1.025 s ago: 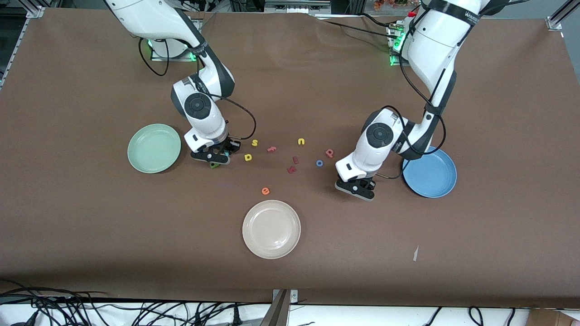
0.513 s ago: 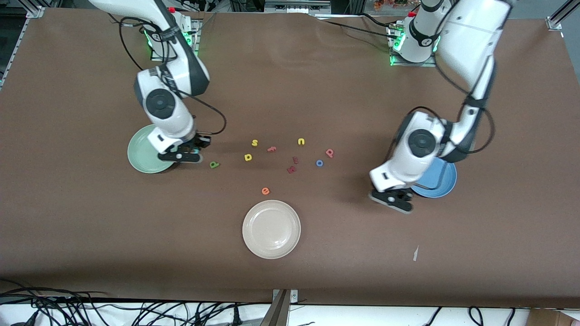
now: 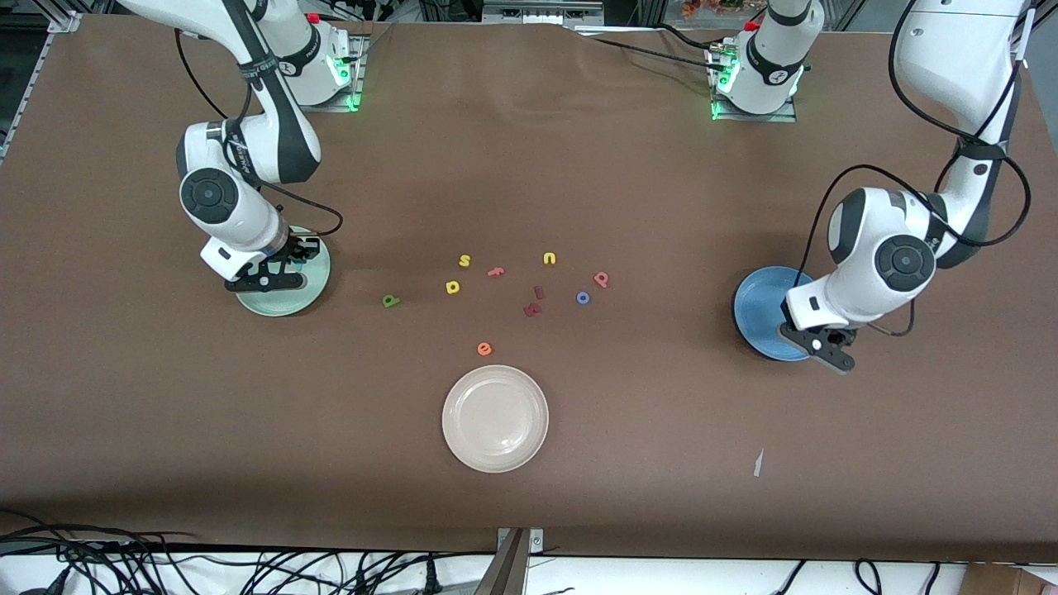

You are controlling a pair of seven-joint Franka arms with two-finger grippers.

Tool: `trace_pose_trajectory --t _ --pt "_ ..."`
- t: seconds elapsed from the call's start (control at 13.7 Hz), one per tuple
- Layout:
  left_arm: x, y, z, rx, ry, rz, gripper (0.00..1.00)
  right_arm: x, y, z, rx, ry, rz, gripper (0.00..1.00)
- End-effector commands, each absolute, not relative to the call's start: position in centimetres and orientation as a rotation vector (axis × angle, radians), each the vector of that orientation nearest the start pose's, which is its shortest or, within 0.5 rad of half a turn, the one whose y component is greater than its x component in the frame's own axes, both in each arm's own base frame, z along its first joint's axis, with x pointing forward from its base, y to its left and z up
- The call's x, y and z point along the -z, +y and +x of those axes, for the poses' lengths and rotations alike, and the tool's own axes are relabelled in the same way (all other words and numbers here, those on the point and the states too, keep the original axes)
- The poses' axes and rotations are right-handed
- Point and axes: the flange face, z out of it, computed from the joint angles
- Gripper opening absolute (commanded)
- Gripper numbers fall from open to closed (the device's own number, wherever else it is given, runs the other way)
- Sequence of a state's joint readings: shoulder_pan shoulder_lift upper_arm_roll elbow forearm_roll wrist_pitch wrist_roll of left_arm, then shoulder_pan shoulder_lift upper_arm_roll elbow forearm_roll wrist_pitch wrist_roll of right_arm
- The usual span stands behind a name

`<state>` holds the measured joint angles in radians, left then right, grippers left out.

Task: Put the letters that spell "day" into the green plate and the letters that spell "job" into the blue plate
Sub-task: 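Drop y on the green plate with the right gripper while the left drops j, then reach the left gripper to pink d while the right gripper reaches green p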

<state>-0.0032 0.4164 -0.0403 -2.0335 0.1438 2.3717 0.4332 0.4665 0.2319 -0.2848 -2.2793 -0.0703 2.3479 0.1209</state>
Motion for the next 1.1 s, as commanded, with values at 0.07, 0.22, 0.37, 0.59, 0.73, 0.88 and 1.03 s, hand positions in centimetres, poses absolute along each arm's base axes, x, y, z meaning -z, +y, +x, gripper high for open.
trace_pose_trajectory --t 0.07,0.22,0.37,0.59,0.73,0.88,1.03 --pt "-24.2 -3.3 56.6 -0.148 0.907 -2.966 0.78 -23.0 8.7 49.7 -0.205 -0.204 -3.254 0.73" --pt "-24.7 -4.1 56.9 -0.131 0.918 -2.962 0.98 -23.7 8.9 49.9 -0.188 -0.200 -3.251 0.95" --pt "-25.7 -5.9 57.1 -0.088 0.910 -3.007 0.99 -24.3 9.7 50.2 -0.167 -0.185 -3.249 0.95" --pt "-25.9 -13.2 56.8 -0.039 0.801 -3.228 0.97 -25.2 16.1 50.4 -0.094 -0.062 -3.236 0.90" --pt "-25.4 -18.5 56.5 -0.047 0.723 -3.321 0.96 -24.8 19.4 51.8 -0.056 0.018 -3.231 0.89" --pt "-24.8 -23.5 55.1 -0.084 0.684 -3.331 0.96 -24.1 21.2 54.0 -0.027 0.110 -3.228 0.88" --pt "-23.7 -27.6 53.2 -0.067 0.586 -3.340 0.96 -22.7 22.8 54.3 -0.031 0.214 -3.217 0.88"
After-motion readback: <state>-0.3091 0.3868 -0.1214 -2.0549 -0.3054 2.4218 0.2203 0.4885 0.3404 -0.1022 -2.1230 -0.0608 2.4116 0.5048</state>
